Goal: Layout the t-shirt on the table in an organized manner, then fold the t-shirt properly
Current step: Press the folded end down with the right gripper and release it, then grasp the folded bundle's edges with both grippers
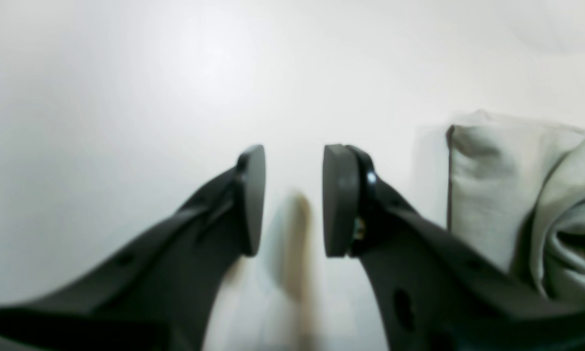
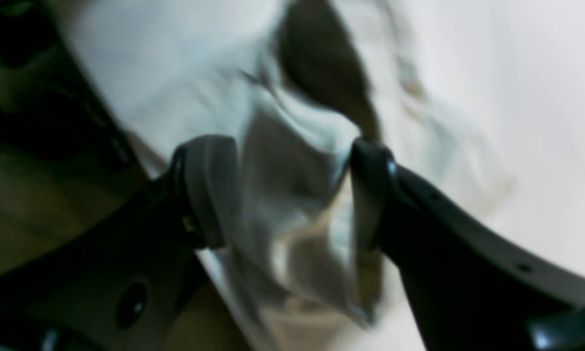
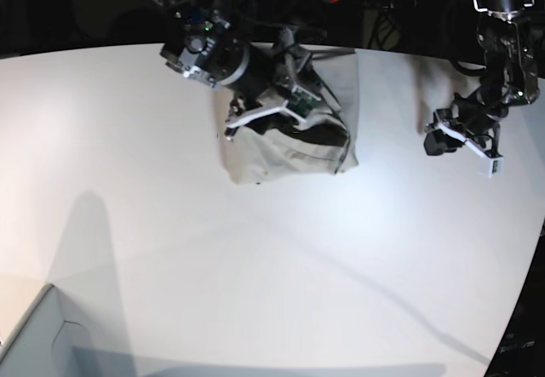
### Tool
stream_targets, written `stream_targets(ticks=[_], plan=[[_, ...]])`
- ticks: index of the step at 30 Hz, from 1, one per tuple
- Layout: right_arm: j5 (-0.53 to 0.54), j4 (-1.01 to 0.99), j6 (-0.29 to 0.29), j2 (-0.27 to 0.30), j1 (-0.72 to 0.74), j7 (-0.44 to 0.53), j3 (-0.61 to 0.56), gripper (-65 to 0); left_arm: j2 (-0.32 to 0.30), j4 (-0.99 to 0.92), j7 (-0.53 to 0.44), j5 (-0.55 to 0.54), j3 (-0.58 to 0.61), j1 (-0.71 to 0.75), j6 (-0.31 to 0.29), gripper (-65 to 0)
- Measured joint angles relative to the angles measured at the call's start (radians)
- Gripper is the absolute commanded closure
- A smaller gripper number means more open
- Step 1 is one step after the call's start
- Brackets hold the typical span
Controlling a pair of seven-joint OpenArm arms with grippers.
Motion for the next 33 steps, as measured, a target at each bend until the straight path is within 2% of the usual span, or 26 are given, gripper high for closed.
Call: stream_targets(ticks=[4,7,12,15,17,19,22,25,28,30,33], plan=[[0.005,-0.001,0.0,0.048,-0.014,0.01,-0.138,-36.7,0.0,-0.002,0.0,0.0,0.0,0.0,0.0,-19.5],[0.005,-0.003,0.0,0.085,-0.016,0.0,-0.213,-34.2,-0.001,-0.001,0.0,0.0,0.0,0.0,0.0,-19.5],[0.005,0.004,0.0,0.095,-0.013,0.003,-0.208,-33.3,0.0,0.0,0.001,-0.004,0.0,0.0,0.0,-19.5],[0.002,0.062,0.0,0.107,-0.03,-0.001,-0.137,-33.4,0.0,0.029,0.012,-0.003,-0.001,0.005,0.003,-20.0],[-0.002,0.098,0.0,0.111,-0.03,-0.001,-0.096,-33.5,0.002,0.088,0.012,0.0,-0.003,0.015,0.004,-23.7],[0.0,0.126,0.0,0.111,-0.028,0.011,-0.058,-33.5,0.009,0.163,0.012,-0.01,-0.018,0.021,0.003,-31.1],[0.005,0.131,0.0,0.105,-0.026,0.012,0.008,-33.5,0.072,0.305,0.063,-0.018,-0.072,0.04,-0.002,-45.1],[0.0,0.131,0.0,0.089,-0.022,0.008,0.067,-33.5,0.135,0.411,0.151,-0.006,-0.099,0.054,0.001,-55.3],[0.001,0.131,0.0,0.068,-0.021,0.01,0.116,-33.5,0.207,0.471,0.212,-0.006,-0.094,0.053,0.0,-59.0],[0.0,0.131,0.0,0.053,-0.021,0.009,0.133,-33.5,0.259,0.478,0.238,-0.007,-0.092,0.046,-0.001,-59.0],[0.004,0.131,0.0,0.051,-0.022,0.014,0.146,-33.5,0.301,0.457,0.243,0.001,-0.088,0.042,-0.001,-59.0]])
